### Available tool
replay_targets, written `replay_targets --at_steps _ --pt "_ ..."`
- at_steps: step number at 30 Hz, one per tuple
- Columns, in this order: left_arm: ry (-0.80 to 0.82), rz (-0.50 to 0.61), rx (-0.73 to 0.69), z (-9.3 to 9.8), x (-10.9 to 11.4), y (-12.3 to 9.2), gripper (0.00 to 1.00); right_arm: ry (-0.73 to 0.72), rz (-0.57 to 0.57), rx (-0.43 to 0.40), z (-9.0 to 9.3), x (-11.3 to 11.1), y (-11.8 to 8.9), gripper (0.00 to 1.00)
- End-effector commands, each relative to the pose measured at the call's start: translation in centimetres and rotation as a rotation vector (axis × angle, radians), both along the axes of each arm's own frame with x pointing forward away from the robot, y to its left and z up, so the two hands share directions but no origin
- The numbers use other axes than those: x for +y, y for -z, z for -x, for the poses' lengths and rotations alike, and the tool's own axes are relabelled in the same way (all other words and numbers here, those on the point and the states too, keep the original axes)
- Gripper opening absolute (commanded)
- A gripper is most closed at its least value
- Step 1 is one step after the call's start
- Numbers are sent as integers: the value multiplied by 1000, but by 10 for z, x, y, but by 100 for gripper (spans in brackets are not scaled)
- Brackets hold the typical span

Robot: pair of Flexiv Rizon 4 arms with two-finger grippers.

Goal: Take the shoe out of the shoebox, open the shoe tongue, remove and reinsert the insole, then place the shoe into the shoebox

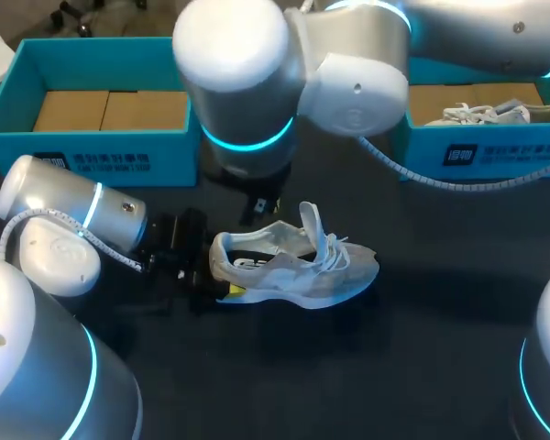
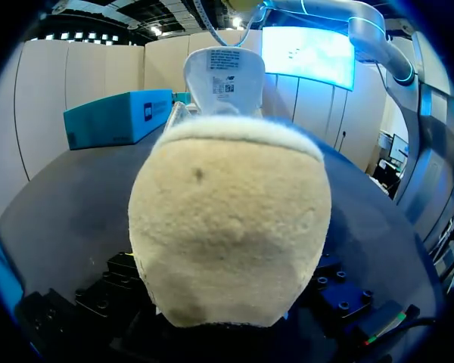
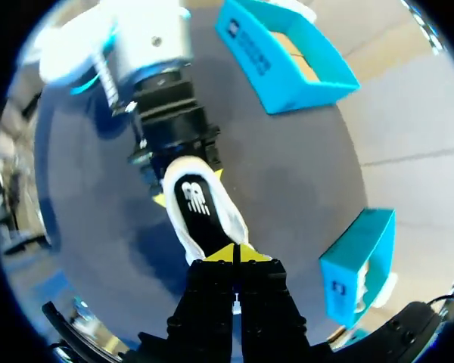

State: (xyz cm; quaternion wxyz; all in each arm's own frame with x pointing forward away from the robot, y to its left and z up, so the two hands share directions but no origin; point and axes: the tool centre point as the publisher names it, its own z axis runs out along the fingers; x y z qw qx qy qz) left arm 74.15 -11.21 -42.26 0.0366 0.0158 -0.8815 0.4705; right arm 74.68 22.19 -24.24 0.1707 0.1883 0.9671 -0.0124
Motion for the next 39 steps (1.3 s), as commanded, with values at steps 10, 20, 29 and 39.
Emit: replay_targets --at_steps 10,20,29,39 --pt "-1 -4 0 -1 0 0 0 -70 47 -24 4 3 -1 0" --pt "-1 -4 0 -1 0 0 0 -57 -2 77 0 8 44 0" --pt "-1 -4 0 -1 0 0 0 -73 -30 146 -7 2 73 0" --pt "-1 -4 0 -1 0 0 0 -111 -26 238 -8 0 98 0"
